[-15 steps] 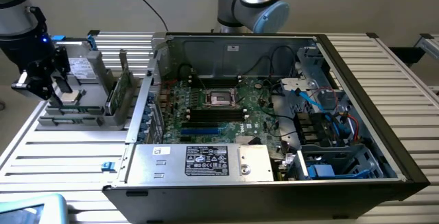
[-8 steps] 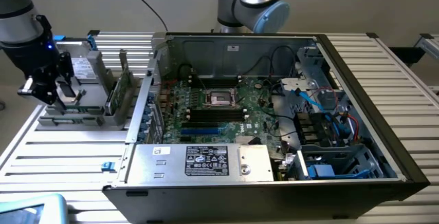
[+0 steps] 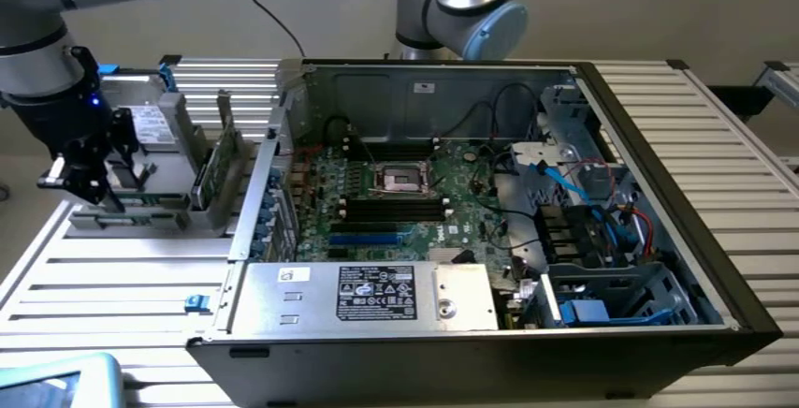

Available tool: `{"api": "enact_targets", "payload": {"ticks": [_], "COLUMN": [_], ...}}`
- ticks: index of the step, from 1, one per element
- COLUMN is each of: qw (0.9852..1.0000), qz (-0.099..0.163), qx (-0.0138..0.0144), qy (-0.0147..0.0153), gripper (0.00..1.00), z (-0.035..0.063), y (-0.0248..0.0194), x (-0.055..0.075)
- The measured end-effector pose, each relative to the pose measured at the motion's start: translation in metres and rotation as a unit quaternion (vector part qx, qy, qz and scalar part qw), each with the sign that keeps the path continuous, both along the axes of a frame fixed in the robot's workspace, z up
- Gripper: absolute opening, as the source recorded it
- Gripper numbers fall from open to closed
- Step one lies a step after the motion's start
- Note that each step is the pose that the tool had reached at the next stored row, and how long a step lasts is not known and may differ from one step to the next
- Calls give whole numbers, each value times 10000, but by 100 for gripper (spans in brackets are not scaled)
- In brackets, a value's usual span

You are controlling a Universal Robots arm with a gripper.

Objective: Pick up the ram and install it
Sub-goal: 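Pick up the ram and move it above insertion slot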

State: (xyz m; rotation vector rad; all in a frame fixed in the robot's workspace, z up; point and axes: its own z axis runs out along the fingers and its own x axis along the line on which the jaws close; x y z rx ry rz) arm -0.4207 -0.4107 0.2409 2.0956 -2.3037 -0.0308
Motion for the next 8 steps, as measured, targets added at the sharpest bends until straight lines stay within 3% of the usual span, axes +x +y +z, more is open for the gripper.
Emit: {"api": "enact_targets", "payload": {"ticks": [8], "qw": [10000], "qz": [-47], "qx": [0], "qy": [0], "gripper": [49], "z": [-145], "y": [-1], "x": [22]}}
